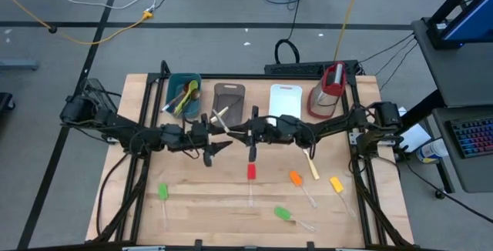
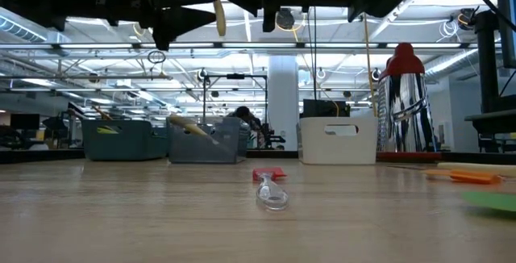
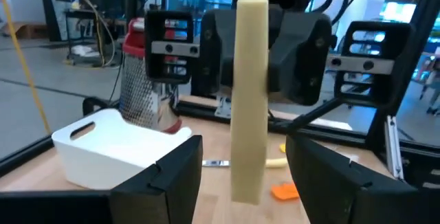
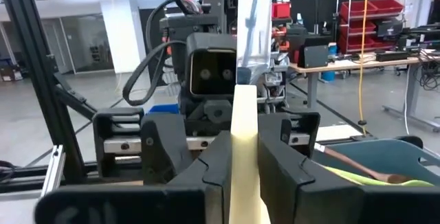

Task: Pick & Place Kitchen Items
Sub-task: Put the bottom yellow knife into the black bin

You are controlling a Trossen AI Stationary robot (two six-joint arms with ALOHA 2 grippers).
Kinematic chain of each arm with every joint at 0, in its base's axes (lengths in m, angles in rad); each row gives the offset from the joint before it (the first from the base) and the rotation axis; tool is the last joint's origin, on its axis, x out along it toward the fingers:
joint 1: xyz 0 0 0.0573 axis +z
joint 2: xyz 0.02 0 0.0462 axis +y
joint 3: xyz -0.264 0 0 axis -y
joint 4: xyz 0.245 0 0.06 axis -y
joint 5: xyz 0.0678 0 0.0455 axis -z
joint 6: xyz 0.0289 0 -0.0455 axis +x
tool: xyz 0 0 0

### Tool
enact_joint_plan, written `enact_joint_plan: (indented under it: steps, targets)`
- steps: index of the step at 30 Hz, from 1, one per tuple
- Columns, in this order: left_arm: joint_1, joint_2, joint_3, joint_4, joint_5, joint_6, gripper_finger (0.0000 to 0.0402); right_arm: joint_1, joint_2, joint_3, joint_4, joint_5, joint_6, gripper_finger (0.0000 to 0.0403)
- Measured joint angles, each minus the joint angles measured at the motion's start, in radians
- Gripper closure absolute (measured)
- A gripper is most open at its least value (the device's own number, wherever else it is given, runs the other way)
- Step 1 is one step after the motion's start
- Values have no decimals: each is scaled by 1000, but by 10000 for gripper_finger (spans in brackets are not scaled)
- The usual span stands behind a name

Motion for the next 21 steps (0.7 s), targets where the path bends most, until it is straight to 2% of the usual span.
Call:
enact_joint_plan:
  steps: [6, 11, 15, 21]
  targets:
    - [31, 0, 0, 2, 5, -1, 190, -5, 0, 0, 25, 0, -2, 359]
    - [58, 0, 2, 22, 56, -8, 190, -8, 0, 0, 39, 0, -2, 359]
    - [66, 2, 37, 24, 114, 15, 190, -17, 0, 0, 48, -3, -2, 359]
    - [66, 58, 83, 21, 120, 48, 190, -19, 0, 0, 47, -2, -2, 359]
